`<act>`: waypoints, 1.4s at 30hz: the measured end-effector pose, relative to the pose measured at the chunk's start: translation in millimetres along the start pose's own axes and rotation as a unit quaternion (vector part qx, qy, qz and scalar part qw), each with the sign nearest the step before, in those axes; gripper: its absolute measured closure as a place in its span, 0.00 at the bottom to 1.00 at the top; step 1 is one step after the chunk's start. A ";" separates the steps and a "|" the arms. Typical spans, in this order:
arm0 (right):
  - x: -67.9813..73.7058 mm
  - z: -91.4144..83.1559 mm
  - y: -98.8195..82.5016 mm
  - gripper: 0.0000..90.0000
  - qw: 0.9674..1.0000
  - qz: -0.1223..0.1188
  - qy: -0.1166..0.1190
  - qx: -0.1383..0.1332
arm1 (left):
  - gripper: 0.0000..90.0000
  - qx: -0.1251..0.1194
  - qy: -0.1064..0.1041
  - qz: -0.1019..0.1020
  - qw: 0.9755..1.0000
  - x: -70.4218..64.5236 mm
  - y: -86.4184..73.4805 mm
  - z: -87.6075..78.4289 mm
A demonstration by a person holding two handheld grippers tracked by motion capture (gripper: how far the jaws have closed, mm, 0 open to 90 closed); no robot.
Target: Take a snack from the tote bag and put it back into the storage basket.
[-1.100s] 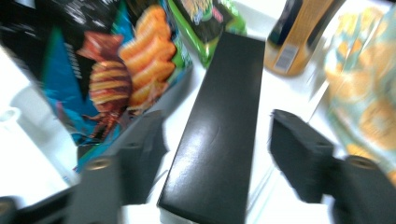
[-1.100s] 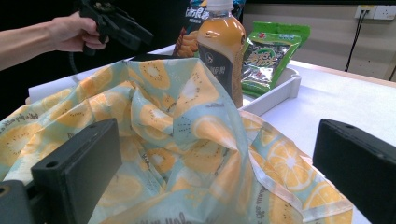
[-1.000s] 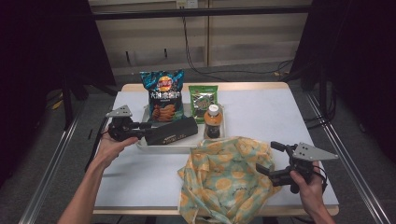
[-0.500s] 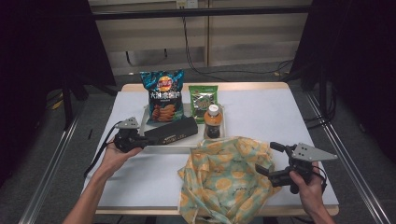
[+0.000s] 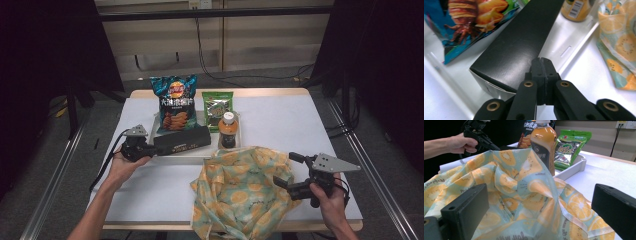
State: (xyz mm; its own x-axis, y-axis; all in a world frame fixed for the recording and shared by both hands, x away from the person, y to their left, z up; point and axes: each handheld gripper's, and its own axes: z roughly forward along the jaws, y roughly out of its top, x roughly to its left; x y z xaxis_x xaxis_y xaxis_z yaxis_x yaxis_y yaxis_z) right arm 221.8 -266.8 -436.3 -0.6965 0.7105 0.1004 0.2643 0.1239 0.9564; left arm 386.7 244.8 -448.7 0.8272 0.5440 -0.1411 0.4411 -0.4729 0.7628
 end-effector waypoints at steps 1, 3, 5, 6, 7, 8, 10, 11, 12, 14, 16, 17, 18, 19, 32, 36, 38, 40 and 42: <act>0.0 0.0 0.0 0.00 1.000 0.000 0.000 0.000 | 1.00 0.000 0.008 -0.002 1.000 1.0 0.3 0.0; -0.1 0.0 0.0 0.00 1.000 0.000 0.000 0.000 | 1.00 -0.002 0.008 -0.005 1.000 2.5 0.5 0.6; -0.2 0.0 0.0 0.00 1.000 0.000 0.000 0.000 | 1.00 -0.002 0.010 -0.006 1.000 3.3 0.7 0.7; -0.3 -0.1 -0.2 0.00 1.000 0.000 -0.001 0.000 | 1.00 -0.002 0.013 -0.007 1.000 4.3 1.0 1.0; -0.3 -0.4 -0.1 0.00 1.000 0.001 -0.001 0.001 | 1.00 -0.002 0.017 -0.007 1.000 4.9 0.9 1.0; -0.6 -0.4 -0.1 0.00 1.000 0.001 -0.001 0.000 | 1.00 -0.002 0.016 -0.010 1.000 5.1 0.8 1.2; -0.8 -0.3 -0.5 0.00 1.000 0.001 -0.002 -0.001 | 1.00 -0.001 0.022 -0.009 1.000 6.3 0.7 1.2; -0.8 -0.2 -0.6 0.00 1.000 0.001 -0.001 0.000 | 1.00 -0.003 0.022 -0.012 1.000 6.3 0.5 1.7; -0.8 0.0 -0.8 0.00 1.000 0.000 0.000 0.000 | 1.00 -0.002 0.024 -0.014 1.000 6.6 0.6 2.0; -0.5 0.2 -0.9 0.00 1.000 0.000 0.000 0.001 | 1.00 -0.002 0.031 -0.014 0.999 8.2 0.5 2.6; -0.4 -0.2 -0.8 0.00 1.000 -0.001 -0.002 0.001 | 1.00 -0.004 0.033 -0.017 0.999 9.8 -0.1 3.2; -0.6 -0.4 -0.8 0.00 1.000 -0.002 -0.001 0.001 | 0.99 -0.002 0.034 -0.020 0.999 10.7 -0.6 3.0; -0.7 -0.6 -0.7 0.00 1.000 -0.001 -0.001 0.000 | 0.99 -0.002 0.036 -0.021 0.999 11.3 -1.0 2.9; -0.7 -0.7 -0.7 0.00 1.000 -0.001 -0.001 0.001 | 0.99 -0.003 0.040 -0.024 0.999 13.0 -2.1 2.3; -0.8 -0.4 -0.8 0.00 1.000 -0.001 -0.002 0.001 | 0.97 -0.006 0.048 -0.040 0.998 19.1 -6.8 2.4; -0.4 -0.8 -0.8 0.00 1.000 -0.001 -0.003 0.001 | 0.94 -0.012 0.045 -0.041 0.998 21.2 -7.1 1.6; -0.7 -1.3 -0.7 0.00 1.000 0.000 -0.003 0.000 | 0.93 -0.019 0.034 -0.041 0.998 19.2 -6.3 0.1; -1.6 -1.4 -0.6 0.00 1.000 0.002 -0.004 -0.001 | 0.91 -0.024 0.029 -0.038 0.999 16.7 -5.7 -1.3; -1.8 -1.6 -0.4 0.00 1.000 0.002 -0.004 -0.001 | 0.90 -0.029 0.032 -0.035 0.998 15.3 -5.9 -3.7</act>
State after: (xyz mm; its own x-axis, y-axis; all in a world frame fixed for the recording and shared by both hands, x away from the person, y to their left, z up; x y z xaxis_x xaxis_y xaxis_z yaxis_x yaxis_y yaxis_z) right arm 221.9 -269.2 -436.4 -0.6896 0.7171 0.1013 0.2656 0.1202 0.9566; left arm 395.4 258.5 -453.1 0.7708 0.6176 -0.1564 0.4742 -0.3922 0.7882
